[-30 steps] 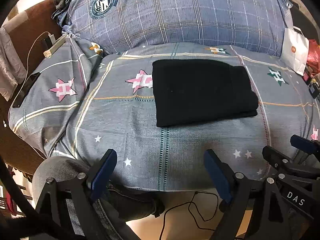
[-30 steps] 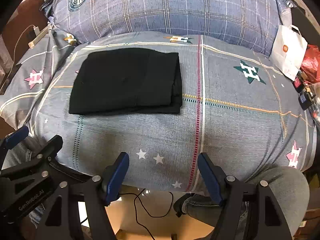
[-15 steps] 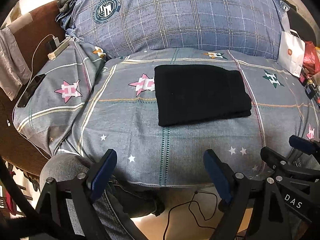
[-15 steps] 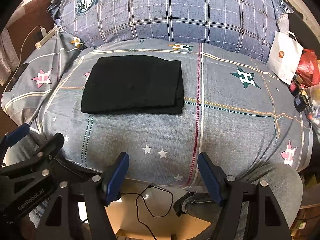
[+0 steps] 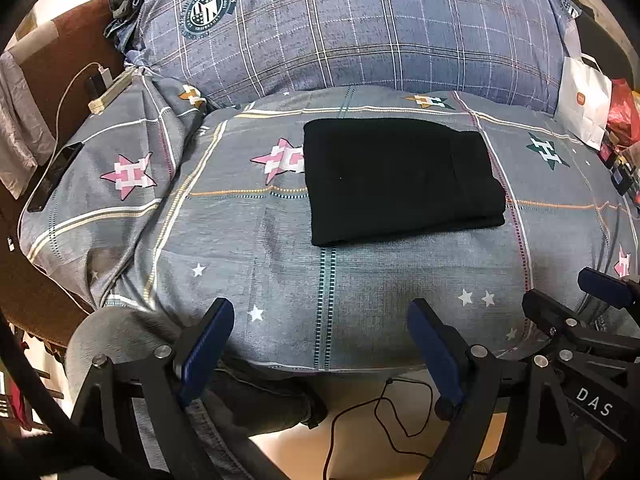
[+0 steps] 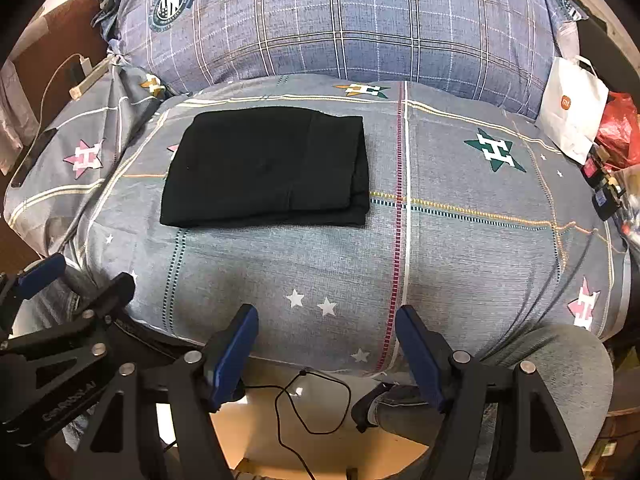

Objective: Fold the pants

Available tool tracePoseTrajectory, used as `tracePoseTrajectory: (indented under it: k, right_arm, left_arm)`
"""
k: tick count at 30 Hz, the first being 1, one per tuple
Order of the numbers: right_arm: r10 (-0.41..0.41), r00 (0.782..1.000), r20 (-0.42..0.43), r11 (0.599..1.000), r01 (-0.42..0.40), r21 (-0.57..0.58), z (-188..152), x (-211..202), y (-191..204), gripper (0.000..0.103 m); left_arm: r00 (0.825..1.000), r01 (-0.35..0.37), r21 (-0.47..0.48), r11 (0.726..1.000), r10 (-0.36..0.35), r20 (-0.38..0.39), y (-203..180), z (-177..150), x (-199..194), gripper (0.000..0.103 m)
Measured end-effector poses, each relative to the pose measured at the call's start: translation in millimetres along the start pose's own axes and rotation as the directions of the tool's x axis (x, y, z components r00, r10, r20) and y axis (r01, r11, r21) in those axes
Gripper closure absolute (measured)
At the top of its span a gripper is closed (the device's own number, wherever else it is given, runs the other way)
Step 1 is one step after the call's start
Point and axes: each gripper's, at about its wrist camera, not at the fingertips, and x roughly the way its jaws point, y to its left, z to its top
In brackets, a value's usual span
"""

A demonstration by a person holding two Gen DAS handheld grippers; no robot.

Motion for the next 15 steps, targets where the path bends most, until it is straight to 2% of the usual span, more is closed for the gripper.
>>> tracePoseTrajectory:
  k: [4,8,10,15]
  right_arm:
    - [0.011,1.0,0.007,1.0,-0.011,0.028,1,3,-6,0.029]
    - [0.031,0.999,0.028,0.996,-0.033,0.079,6,7,-19,0.029]
    - [0.032,0.999,0.039,0.995,-0.036,0.093,12,11,-26,0.029]
    - [0.039,0.996,0.075,0.989,-0.049,0.141,35,20,-51,0.029]
  left_arm:
    - [1.0,0.014,0.0,1.0,-0.014,-0.003,-1,4,7,0.015]
    - [0.999,0.001,0.02,1.0,-0.001,0.037,-2,14,13,0.015]
    - [0.999,0.024,0.016,1.0,-0.025,0.043,-1,25,20,0.015]
    - [0.998,0.026,0.015,1.0,-0.027,0.059,10,64,37,0.015]
